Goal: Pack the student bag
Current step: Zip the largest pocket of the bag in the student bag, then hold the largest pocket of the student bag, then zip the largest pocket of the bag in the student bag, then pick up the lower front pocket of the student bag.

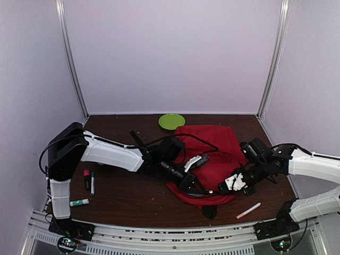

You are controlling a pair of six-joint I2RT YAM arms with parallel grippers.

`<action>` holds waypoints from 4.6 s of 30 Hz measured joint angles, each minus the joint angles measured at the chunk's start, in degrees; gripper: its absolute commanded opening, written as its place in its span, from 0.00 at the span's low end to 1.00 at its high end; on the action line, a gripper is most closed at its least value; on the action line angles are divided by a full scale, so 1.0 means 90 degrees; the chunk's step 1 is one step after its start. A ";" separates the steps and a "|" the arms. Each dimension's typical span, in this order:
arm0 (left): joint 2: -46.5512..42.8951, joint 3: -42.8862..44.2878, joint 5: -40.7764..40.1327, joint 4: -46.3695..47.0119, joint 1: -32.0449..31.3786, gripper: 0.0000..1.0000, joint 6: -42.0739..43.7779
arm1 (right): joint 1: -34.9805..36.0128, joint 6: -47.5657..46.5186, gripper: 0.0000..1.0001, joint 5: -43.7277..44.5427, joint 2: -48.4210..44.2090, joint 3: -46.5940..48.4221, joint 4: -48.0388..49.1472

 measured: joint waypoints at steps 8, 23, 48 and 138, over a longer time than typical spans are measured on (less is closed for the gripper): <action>-0.0709 -0.0580 -0.0906 -0.0979 0.0238 0.00 0.0753 | -0.0826 -0.0488 0.00 0.0100 -0.0415 -0.0068 -0.0493; -0.1911 -0.1311 -0.1853 -0.0988 0.0488 0.00 0.1217 | -0.3150 -0.1948 0.06 -0.0925 -0.0517 -0.0155 -0.0899; -0.1996 -0.1421 -0.1302 0.0061 0.0112 0.00 0.0219 | 0.0126 0.2783 0.61 -0.2123 0.1326 0.1445 0.0245; -0.0777 0.0287 -0.4180 0.0068 0.0347 0.49 0.3580 | -0.1132 0.3130 0.13 0.0736 0.3687 0.3694 0.0838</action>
